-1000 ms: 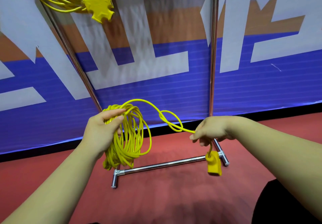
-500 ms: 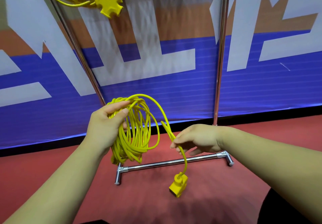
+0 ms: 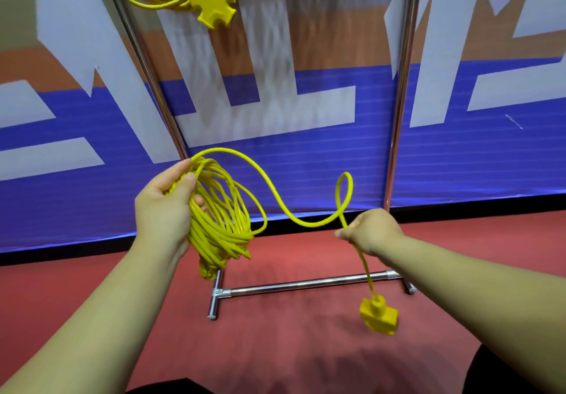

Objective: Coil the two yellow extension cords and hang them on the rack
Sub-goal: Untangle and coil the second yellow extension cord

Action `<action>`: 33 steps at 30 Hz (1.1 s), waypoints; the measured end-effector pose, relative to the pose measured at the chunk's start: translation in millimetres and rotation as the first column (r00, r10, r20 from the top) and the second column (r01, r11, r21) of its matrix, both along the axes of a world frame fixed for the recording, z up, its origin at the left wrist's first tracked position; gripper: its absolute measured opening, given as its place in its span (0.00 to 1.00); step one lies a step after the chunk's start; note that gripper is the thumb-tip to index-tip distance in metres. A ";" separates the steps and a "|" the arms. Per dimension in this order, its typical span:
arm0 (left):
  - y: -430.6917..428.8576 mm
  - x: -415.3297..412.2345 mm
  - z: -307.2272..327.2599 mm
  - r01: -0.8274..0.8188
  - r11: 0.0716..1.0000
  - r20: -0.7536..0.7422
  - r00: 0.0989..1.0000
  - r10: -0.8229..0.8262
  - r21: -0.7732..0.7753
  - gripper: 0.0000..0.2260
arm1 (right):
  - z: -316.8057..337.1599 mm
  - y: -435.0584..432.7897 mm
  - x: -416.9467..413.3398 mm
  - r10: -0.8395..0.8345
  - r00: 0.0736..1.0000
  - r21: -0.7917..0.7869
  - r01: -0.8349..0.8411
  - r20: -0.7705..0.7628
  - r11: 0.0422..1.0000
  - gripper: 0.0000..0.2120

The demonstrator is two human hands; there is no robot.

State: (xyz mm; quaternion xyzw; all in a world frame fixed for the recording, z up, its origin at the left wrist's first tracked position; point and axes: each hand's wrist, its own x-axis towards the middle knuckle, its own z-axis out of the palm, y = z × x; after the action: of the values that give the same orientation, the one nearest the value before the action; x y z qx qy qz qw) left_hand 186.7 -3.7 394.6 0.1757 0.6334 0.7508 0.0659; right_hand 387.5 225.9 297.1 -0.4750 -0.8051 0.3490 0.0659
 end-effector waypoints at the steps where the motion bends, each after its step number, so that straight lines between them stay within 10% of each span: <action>1: -3.0 0.0 1.7 0.009 1.000 0.008 1.000 -0.009 0.016 0.10 | -4.6 7.4 2.1 -0.047 0.999 -0.002 0.047 -0.015 0.999 0.19; 7: -10.1 3.9 0.5 0.023 0.999 0.044 0.999 -0.024 0.024 0.11 | -3.5 19.7 6.1 0.011 0.926 -0.410 -0.178 -0.378 0.894 0.09; 10: -9.7 6.2 0.7 0.033 0.999 0.054 0.998 -0.035 0.026 0.11 | 10.3 19.5 13.4 0.366 0.881 -0.318 -0.453 -0.298 0.833 0.18; 15: -7.6 10.7 3.7 0.055 0.997 0.072 0.996 -0.058 0.052 0.12 | 18.8 -1.1 22.2 0.672 0.739 -0.239 -0.663 -0.056 0.709 0.04; 23: -3.1 16.0 3.1 0.189 0.975 0.311 0.926 -0.217 0.115 0.42 | 16.4 -15.7 12.0 0.216 0.862 -0.127 -0.304 -0.459 0.944 0.11; 33: 3.6 26.3 8.4 0.370 0.912 0.328 0.852 -0.409 0.177 0.29 | 20.6 -15.1 1.2 0.203 0.872 -0.054 -0.252 -0.446 0.966 0.13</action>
State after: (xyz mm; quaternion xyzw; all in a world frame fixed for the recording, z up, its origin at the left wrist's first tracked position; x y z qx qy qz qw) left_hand 213.0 -0.1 403.0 0.1643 0.5206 0.7737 0.3213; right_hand 388.7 210.8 317.7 -0.2894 -0.7994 0.4960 0.1766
